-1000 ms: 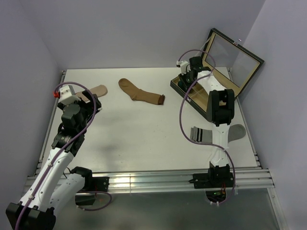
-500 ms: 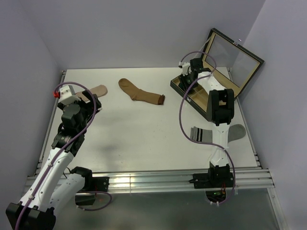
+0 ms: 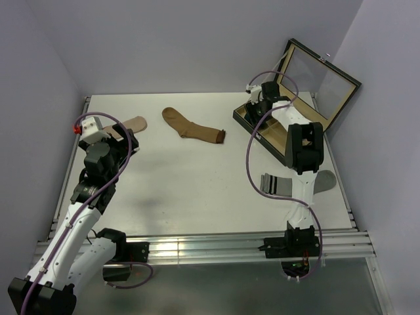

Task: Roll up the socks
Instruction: Place the sock in the storage box.

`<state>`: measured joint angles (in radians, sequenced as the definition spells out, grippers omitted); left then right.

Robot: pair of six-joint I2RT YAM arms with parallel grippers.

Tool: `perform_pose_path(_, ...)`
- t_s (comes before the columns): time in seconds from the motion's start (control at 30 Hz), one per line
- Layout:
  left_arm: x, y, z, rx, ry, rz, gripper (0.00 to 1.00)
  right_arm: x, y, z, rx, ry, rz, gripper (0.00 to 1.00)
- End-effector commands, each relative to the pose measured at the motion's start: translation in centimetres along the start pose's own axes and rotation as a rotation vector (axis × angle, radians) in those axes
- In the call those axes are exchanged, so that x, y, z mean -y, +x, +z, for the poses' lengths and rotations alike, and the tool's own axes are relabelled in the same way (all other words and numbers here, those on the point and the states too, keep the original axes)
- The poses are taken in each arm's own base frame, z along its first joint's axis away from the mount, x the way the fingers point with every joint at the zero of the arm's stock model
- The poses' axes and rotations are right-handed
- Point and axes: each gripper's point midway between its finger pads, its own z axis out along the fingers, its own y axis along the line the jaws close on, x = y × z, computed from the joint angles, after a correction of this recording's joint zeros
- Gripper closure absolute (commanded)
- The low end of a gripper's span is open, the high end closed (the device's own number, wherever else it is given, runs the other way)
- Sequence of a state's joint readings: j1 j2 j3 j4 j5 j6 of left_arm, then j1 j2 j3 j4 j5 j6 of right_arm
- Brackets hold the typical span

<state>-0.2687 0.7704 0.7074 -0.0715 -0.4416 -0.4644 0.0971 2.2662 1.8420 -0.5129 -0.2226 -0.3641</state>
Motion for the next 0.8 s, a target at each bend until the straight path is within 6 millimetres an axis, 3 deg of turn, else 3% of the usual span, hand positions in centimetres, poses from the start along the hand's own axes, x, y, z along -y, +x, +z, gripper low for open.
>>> perform_pose_path(0.0, 0.5, -1.5, 0.0, 0.041, 0.018, -0.007, 0.04, -1.3, -1.1, -3.0, 0.028, -0.034, 0.003, 0.41)
perform_pose_path(0.27, 0.6, -1.5, 0.0, 0.042, 0.02, -0.009, 0.03, -1.4, -1.8, -4.1, 0.06, -0.024, 0.019, 0.41)
perform_pose_path(0.43, 0.6, -1.5, 0.0, 0.042, 0.02, -0.007, 0.04, -1.7, -1.9, -4.1, 0.074, -0.052, 0.041, 0.55)
perform_pose_path(0.53, 0.6, -1.6, 0.0, 0.043, 0.021, -0.007, 0.04, -2.2, -1.5, -3.4, 0.062, -0.084, 0.055, 0.62)
perform_pose_path(0.77, 0.6, -1.6, -0.1, 0.046, 0.022, -0.009, 0.04, -2.1, 1.7, -1.1, -0.049, -0.082, 0.087, 0.64)
